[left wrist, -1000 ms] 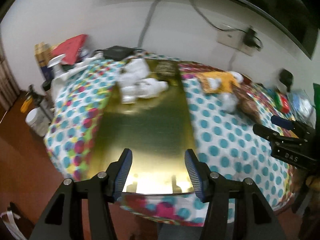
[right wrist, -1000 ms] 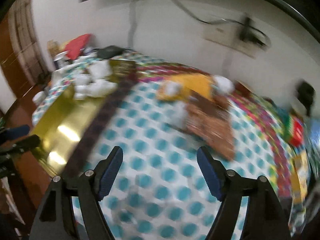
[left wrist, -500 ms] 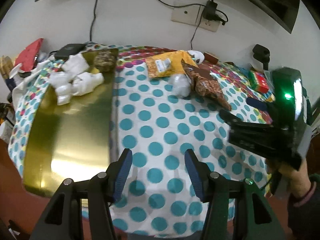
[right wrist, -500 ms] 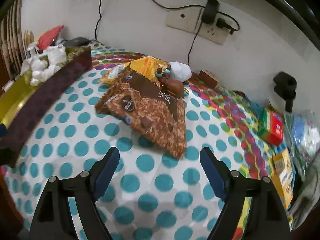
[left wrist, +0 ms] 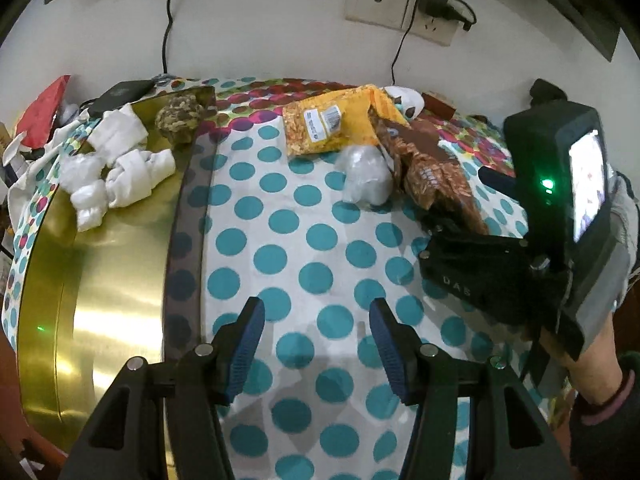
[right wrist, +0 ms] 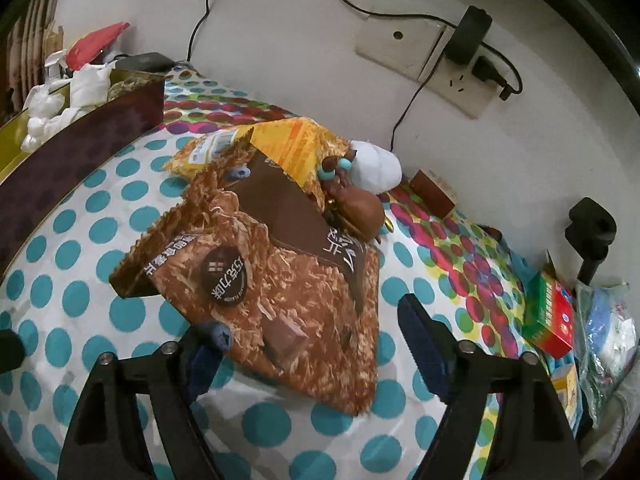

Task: Organize objects
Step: 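Reach and grasp brown snack bag with right tool, then lift brown snack bag with right tool while left tool grasps plastic-wrapped bundle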

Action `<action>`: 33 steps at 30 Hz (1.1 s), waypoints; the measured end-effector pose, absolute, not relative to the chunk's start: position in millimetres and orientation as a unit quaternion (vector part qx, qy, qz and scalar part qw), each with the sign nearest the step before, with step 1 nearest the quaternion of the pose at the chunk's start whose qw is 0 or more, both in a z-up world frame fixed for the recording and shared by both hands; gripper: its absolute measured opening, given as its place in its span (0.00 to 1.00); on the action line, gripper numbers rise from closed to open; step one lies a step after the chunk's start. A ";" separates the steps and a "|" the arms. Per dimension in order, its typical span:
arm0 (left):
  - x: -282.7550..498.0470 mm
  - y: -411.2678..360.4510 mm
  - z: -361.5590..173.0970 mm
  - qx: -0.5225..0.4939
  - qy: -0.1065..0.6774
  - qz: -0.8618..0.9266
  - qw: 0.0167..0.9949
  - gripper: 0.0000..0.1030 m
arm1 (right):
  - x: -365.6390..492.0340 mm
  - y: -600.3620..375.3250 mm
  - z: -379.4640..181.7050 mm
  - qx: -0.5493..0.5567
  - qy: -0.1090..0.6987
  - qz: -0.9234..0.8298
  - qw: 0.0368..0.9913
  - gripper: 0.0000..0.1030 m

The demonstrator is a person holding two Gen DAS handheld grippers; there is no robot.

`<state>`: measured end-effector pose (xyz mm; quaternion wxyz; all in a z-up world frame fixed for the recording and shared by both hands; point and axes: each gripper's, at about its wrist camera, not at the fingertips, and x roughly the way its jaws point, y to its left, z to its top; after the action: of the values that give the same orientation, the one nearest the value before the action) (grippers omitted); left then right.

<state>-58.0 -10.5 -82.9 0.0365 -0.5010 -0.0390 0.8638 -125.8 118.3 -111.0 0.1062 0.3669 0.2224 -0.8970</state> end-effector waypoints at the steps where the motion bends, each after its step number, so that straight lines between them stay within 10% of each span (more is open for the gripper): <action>1: -61.6 -10.4 -83.9 -0.499 -0.042 0.865 0.036 0.54 | -127.1 118.6 -112.0 0.368 0.220 -0.897 0.110 0.62; 6: -75.6 -5.9 -87.4 -0.497 -0.031 0.867 0.031 0.54 | -130.9 127.1 -111.9 0.376 0.188 -0.899 0.126 0.36; 33: -167.9 48.6 -115.9 -0.468 0.009 0.882 0.045 0.54 | -103.6 197.8 -100.3 0.379 0.051 -0.915 0.130 0.31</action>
<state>-167.9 48.6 -115.9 0.0449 -0.4684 0.0093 0.8823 -103.6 197.8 -100.3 0.1298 0.3794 0.0506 -0.9147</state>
